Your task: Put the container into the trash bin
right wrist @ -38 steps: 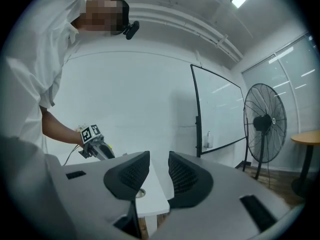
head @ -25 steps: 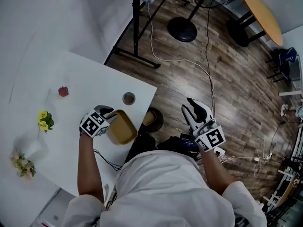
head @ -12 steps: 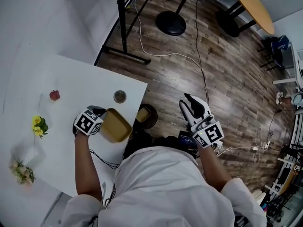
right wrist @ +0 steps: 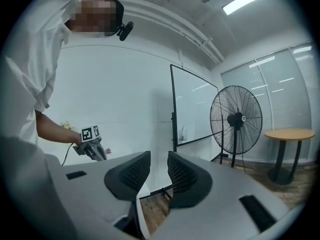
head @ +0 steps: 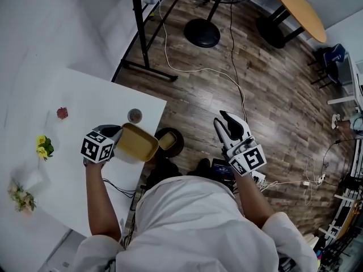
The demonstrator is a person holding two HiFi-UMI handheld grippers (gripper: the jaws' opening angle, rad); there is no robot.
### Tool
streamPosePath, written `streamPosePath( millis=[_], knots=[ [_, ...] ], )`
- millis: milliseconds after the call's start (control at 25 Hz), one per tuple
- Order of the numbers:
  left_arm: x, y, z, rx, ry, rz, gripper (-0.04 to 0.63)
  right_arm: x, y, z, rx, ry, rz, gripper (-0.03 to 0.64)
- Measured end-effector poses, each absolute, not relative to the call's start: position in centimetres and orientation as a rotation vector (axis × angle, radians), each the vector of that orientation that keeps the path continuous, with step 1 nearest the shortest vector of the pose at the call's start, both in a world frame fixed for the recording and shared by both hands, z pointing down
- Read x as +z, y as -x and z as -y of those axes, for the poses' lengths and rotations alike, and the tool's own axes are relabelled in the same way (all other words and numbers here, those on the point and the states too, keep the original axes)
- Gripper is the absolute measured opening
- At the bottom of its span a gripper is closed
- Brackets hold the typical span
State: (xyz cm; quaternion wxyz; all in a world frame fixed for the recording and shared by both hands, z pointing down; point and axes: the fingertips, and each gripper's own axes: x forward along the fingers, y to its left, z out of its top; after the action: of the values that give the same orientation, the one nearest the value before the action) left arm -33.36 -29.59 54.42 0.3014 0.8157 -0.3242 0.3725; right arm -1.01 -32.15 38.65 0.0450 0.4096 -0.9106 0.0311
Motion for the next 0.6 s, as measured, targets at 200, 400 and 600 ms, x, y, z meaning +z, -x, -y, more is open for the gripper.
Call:
streamPosePath(
  millis=[200,400,600],
  knots=[
    [51.0,30.0,29.5,0.897,-2.116,1.02,0.02,37.9,-3.1,32.2,0.082,-1.214,2.866,0.126],
    [48.4,25.9,28.1,0.802,-2.056,1.189,0.02,36.2,-8.7,31.8,-0.045,-1.174,2.933,0.106],
    [46.7,21.7,25.8,0.674,-2.011,1.288,0.02,35.4,-12.6,32.4,-0.144,-1.071,2.986,0.104]
  ],
)
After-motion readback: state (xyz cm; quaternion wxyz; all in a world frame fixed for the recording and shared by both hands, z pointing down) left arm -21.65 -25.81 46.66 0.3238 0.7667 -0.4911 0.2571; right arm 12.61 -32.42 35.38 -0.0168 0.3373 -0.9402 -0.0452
